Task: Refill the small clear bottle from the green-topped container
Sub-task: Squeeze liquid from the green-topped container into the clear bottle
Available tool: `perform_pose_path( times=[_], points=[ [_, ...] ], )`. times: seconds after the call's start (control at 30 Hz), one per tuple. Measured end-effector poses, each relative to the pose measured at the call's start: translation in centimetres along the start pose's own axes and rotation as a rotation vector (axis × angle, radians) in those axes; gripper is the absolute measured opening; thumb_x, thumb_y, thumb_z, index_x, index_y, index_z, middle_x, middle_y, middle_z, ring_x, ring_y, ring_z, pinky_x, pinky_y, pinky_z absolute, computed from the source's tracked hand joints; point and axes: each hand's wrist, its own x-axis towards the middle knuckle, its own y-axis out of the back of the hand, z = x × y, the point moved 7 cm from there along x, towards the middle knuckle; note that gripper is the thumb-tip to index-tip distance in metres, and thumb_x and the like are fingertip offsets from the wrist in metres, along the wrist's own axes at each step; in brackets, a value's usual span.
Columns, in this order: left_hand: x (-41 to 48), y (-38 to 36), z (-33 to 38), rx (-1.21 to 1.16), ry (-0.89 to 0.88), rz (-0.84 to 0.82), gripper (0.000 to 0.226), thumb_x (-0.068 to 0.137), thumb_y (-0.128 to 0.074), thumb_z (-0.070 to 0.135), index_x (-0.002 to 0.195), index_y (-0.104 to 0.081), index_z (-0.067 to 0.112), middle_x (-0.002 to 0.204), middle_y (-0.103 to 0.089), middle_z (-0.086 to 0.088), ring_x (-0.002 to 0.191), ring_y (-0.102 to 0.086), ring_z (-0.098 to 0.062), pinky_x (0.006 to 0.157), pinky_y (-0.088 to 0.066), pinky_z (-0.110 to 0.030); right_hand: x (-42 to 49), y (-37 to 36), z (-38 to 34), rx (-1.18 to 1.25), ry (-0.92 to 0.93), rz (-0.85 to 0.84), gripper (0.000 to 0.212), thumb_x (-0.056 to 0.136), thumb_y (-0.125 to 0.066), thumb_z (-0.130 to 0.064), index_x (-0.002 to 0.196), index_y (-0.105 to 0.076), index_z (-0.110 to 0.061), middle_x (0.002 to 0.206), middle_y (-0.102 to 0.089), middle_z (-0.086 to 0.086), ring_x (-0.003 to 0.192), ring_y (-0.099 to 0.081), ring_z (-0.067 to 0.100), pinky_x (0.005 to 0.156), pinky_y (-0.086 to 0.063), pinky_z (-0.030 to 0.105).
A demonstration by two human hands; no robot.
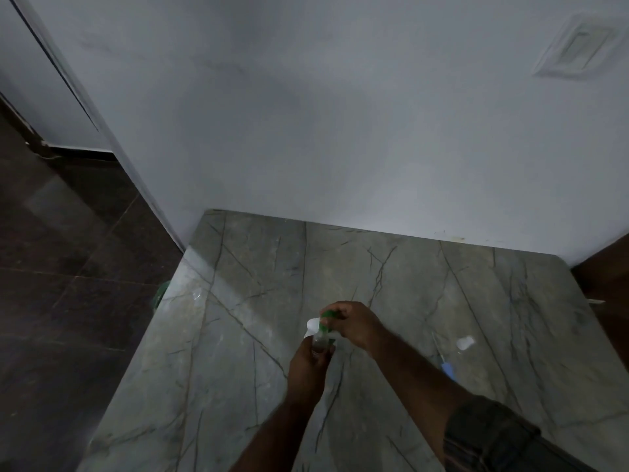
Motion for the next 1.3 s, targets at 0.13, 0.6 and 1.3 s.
perform_pose_path(
  times=[0.13,0.6,1.3],
  points=[
    [0.0,-0.1,-0.2,-0.023,-0.009,0.002,0.005,0.094,-0.056,0.042,0.094,-0.059,0.037,0.086,-0.069,0.013,0.079,-0.063,0.012,0.059,-0.044,-0.006,0.0,-0.1,0.2,-0.026,0.019,-0.009,0.022,0.081,-0.075,-0.028,0.101,-0.074,-0.021,0.095,-0.073,-0.007,0.089,-0.067,0.009,0.079,-0.054,0.025],
    [-0.3,0.0,-0.5,-0.031,0.023,0.016,0.006,0.093,-0.059,0.043,0.089,-0.059,0.039,0.085,-0.070,0.013,0.077,-0.064,0.003,0.062,-0.043,-0.012,-0.2,0.1,-0.2,-0.126,0.033,-0.002,0.023,0.079,-0.076,-0.027,0.101,-0.073,-0.021,0.099,-0.073,-0.004,0.090,-0.067,0.009,0.083,-0.056,0.031],
    [0.0,-0.5,-0.3,-0.060,0.019,0.013,0.019,0.093,-0.052,0.046,0.096,-0.063,0.030,0.087,-0.071,0.009,0.083,-0.067,-0.006,0.065,-0.045,-0.015,0.0,0.1,-1.4,-0.205,0.092,-0.091,0.031,0.085,-0.071,-0.029,0.114,-0.070,-0.019,0.112,-0.071,0.000,0.100,-0.065,0.015,0.091,-0.052,0.030]
  ],
)
